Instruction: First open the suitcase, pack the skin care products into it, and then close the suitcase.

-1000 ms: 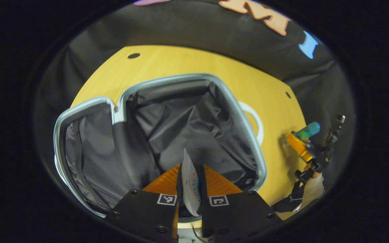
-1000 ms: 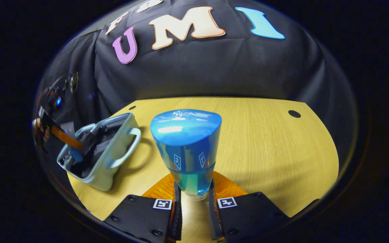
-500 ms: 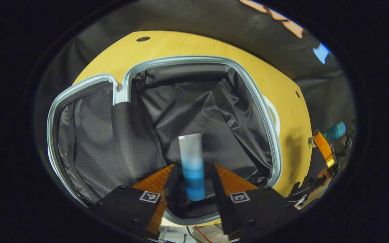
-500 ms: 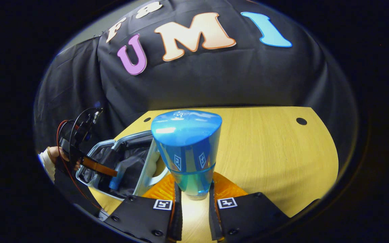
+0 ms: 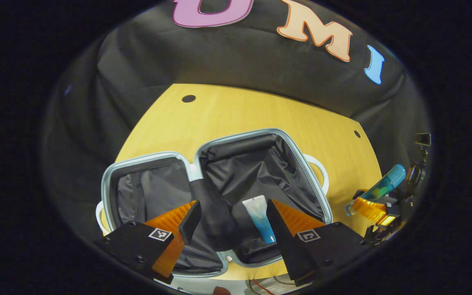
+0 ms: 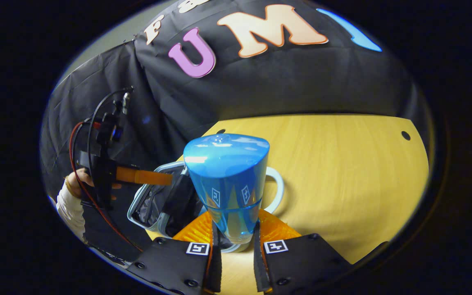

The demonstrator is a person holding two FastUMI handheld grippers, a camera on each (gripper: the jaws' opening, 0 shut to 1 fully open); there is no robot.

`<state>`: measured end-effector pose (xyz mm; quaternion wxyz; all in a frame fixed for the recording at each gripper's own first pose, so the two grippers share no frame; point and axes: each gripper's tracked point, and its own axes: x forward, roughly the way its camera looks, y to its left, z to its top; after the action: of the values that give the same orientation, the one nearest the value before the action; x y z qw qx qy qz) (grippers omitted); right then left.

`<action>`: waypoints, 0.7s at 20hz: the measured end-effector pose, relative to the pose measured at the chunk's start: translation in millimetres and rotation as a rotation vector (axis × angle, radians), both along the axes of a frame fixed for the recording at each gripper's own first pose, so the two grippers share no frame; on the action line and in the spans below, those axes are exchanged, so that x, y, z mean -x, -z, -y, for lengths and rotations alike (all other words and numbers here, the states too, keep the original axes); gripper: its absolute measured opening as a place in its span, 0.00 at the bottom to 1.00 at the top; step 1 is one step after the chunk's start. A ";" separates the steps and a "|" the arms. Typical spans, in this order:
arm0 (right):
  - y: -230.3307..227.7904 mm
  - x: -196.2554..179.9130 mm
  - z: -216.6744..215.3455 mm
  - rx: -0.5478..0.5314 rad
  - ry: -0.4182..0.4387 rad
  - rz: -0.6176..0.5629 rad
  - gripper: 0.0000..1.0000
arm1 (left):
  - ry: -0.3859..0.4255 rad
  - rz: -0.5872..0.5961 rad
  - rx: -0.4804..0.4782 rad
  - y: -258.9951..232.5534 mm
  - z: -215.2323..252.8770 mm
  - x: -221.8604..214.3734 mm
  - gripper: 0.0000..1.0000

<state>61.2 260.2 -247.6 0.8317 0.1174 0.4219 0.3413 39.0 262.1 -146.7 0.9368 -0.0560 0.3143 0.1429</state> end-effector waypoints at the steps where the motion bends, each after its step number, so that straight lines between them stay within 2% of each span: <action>1: 7.0 7.0 -11.8 0.007 -0.029 -0.036 0.34 | -0.016 0.002 0.000 -1.7 -4.5 9.3 0.95; 4: 33.7 27.0 -40.2 0.063 -0.119 -0.129 0.34 | -0.069 0.014 0.002 -5.6 -22.3 40.5 0.95; 7: 67.3 36.2 -50.8 0.152 -0.182 -0.214 0.34 | -0.113 0.054 -0.033 -16.2 -40.4 65.7 0.95; 10: 75.4 45.2 -57.9 0.181 -0.202 -0.287 0.34 | -0.159 0.075 -0.036 -26.0 -55.6 90.3 0.95; 14: 95.5 49.6 -57.6 0.296 -0.218 -0.293 0.34 | -0.214 0.072 0.025 -13.8 -68.7 115.4 0.95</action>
<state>11.6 317.8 -343.1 0.7278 -0.0038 0.5939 0.3429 -76.3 330.8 -132.9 0.9262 -0.1059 0.2743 0.2361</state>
